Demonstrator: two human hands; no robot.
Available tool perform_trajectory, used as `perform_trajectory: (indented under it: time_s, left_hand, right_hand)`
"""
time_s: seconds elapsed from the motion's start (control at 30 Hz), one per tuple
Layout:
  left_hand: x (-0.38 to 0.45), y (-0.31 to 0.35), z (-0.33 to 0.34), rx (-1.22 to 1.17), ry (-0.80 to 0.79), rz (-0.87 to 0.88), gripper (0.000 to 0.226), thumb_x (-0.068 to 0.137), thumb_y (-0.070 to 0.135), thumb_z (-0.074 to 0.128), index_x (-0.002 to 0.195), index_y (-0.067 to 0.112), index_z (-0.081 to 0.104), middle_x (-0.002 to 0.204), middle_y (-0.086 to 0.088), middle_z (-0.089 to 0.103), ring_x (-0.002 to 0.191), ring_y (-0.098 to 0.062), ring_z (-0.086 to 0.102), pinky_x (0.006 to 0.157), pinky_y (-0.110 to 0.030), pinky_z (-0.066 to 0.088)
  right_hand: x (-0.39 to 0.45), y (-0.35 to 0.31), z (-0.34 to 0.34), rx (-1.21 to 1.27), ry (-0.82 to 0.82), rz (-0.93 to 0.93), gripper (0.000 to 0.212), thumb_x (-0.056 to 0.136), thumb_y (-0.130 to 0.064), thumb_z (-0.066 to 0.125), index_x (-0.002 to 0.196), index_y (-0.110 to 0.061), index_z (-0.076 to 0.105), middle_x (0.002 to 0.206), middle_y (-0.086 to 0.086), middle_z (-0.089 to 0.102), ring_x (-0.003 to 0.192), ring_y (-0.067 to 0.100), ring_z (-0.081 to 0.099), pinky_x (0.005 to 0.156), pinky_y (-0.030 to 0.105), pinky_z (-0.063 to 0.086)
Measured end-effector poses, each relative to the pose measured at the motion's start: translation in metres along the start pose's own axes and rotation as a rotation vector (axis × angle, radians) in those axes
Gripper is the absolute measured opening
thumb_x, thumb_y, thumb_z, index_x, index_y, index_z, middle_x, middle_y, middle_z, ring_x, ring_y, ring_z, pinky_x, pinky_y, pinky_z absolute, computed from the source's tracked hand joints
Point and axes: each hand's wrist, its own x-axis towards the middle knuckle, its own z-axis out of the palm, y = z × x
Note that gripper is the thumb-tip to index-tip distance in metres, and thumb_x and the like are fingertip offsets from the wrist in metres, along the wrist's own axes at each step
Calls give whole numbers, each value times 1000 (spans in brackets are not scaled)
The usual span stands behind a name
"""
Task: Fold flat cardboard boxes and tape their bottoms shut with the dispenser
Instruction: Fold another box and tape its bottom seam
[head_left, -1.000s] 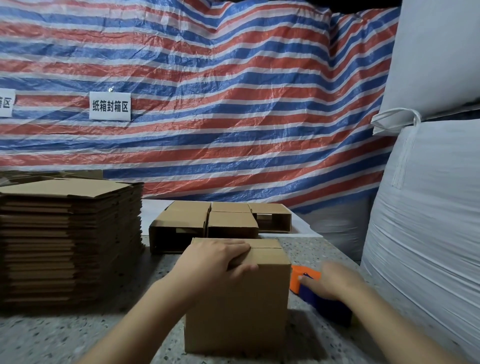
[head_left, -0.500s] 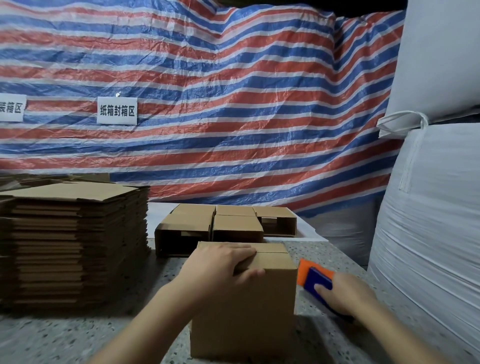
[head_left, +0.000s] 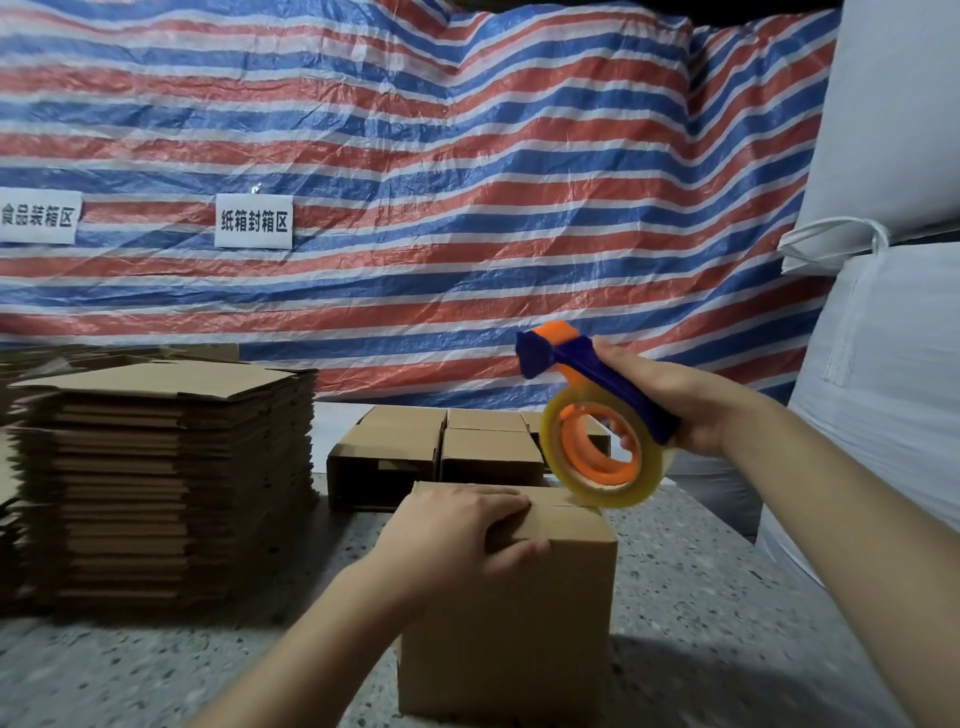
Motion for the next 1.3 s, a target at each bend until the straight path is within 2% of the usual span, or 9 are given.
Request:
perform_trajectory:
  time_s: [0.13,0.23,0.43,0.53,0.63,0.73,0.97,1.13,1.3]
  left_hand:
    - [-2,1,-2,-51,-28,-21,60,94,68,31,142,38,48,144,21,50,126,-1,49,79,-15,37]
    - [-1,4,-5,-197,-50,-114,48,100,53,25,133,38,57,132,16,61,118,-6,55,84,-24,46]
    - [13,-7,-18,-1020,2,-453,35,106,37,32,104,26,65,109,4,72,104,-11,65,99,-33,48]
    - [23,-13,-33,-1306,186,-651,45,106,40,31,94,15,67,95,-3,77,95,-18,71,89,-34,51]
    - [27,-23,-43,-1457,228,-711,55,101,56,36,92,12,68,85,-3,77,87,-21,74,78,-37,54]
    - [29,-25,-46,-1500,182,-700,50,96,57,47,92,11,67,83,-4,77,82,-21,75,74,-37,56]
    - [34,-23,-44,-1506,174,-727,17,97,22,55,98,13,69,77,0,76,74,-15,75,75,-35,59]
    - [34,-24,-42,-1546,111,-750,17,95,28,60,98,13,69,77,2,75,72,-13,73,72,-34,58]
    - [37,-13,-33,-1601,227,-836,10,94,15,56,91,10,64,64,4,72,66,-9,72,71,-34,49]
  right_hand:
    - [6,-9,5,-75,-120,35,70,68,-68,71,109,-11,68,78,5,72,58,14,67,52,29,54]
    - [11,-7,5,-129,-139,59,80,58,-71,74,110,-10,67,82,6,73,60,15,67,57,29,55]
    - [19,-16,11,-262,-214,27,81,59,-72,72,114,-13,67,91,7,77,68,16,71,60,27,55]
    - [21,-20,13,-326,-250,11,81,63,-72,70,119,-14,65,103,12,77,80,20,70,72,31,56]
    - [21,-21,14,-350,-268,9,77,68,-72,68,118,-13,66,105,13,76,78,20,69,69,30,57]
    - [21,-23,15,-356,-275,12,79,65,-73,69,117,-13,67,99,11,76,73,18,69,63,29,56]
    - [22,-25,17,-378,-258,26,88,56,-76,70,118,-14,66,97,11,77,69,16,70,61,29,56]
    - [20,-26,18,-382,-274,20,86,59,-75,68,119,-14,67,99,10,77,72,16,70,62,27,56]
    - [22,-25,17,-384,-271,25,87,55,-76,69,117,-14,67,98,9,77,73,16,71,63,27,57]
